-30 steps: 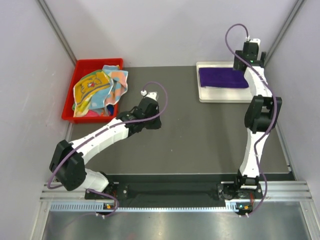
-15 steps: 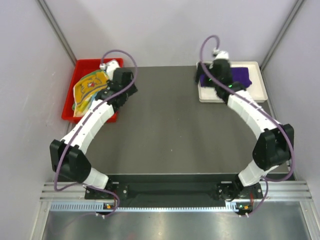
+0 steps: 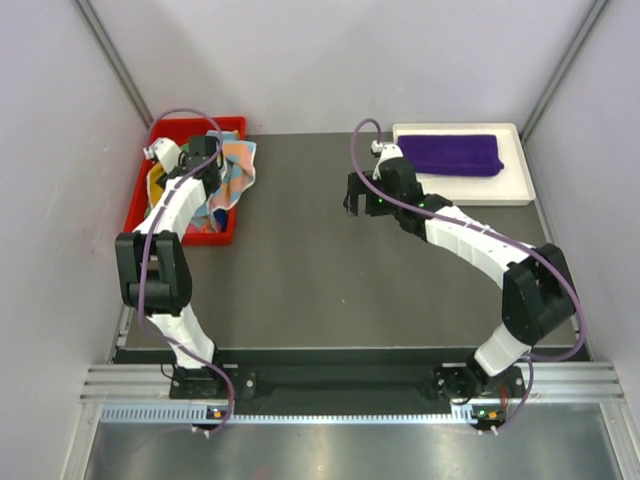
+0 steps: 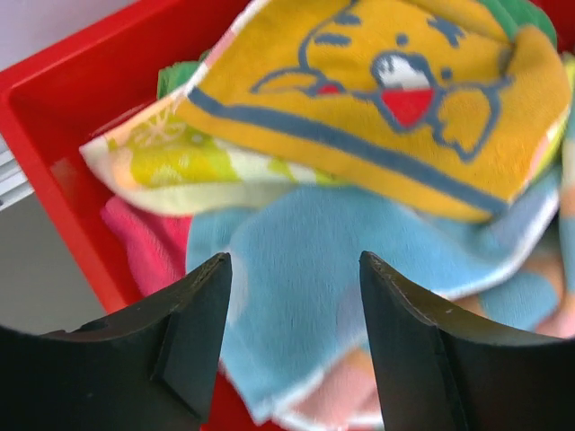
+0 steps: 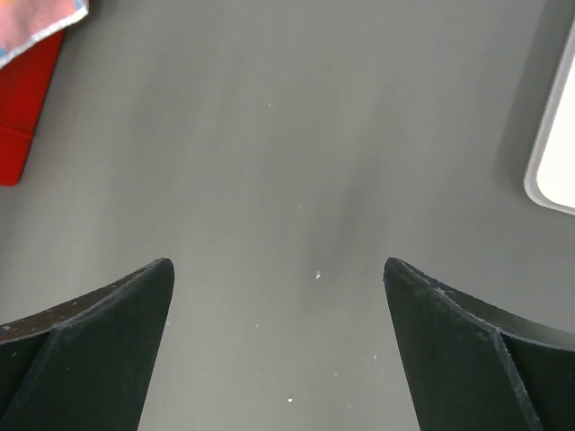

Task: Fold and stack the towels
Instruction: Grab crumpled towel

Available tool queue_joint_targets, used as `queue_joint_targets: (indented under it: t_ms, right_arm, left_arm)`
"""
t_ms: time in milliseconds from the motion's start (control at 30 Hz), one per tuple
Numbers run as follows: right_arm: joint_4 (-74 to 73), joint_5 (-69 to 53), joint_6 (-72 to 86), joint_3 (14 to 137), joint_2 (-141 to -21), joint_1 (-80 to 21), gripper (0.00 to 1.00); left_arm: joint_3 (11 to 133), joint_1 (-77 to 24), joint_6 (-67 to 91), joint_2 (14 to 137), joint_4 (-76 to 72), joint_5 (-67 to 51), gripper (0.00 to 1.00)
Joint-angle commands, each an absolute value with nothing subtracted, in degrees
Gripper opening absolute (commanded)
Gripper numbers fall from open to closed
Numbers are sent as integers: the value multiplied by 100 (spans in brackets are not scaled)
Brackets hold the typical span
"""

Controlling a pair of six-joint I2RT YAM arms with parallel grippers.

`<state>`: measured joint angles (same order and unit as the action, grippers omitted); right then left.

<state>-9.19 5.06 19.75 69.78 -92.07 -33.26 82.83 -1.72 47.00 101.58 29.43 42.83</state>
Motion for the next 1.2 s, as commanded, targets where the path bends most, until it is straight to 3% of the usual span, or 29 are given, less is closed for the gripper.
queue_joint_targets:
  t_ms: [0, 533, 633, 667, 833, 1167]
  right_arm:
    - [-387, 246, 1969, 6891, -9062, -3375, 100]
    - [-167, 193, 1828, 6715, -9272, -3691, 99]
    - [-167, 237, 1819, 6715, -9299, -3735, 98]
    - [-167, 246, 1802, 6706, -9308, -3744, 98]
    - [-123, 272, 1802, 6688, -9334, -3770, 98]
    - [-44, 176, 1793, 6724, -9466, -3850, 97]
  left_arm:
    - [8262, 26, 4746, 10300, 1952, 4465, 65]
    - [8640, 914, 4218, 11505, 826, 3428, 66]
    - [8587, 923, 4227, 11575, 686, 3331, 55]
    - [8561, 940, 4201, 11601, 520, 3261, 40]
    - [8360, 940, 4201, 11549, 238, 2936, 0]
    - [6471, 774, 4079, 9855, -1563, 2426, 0]
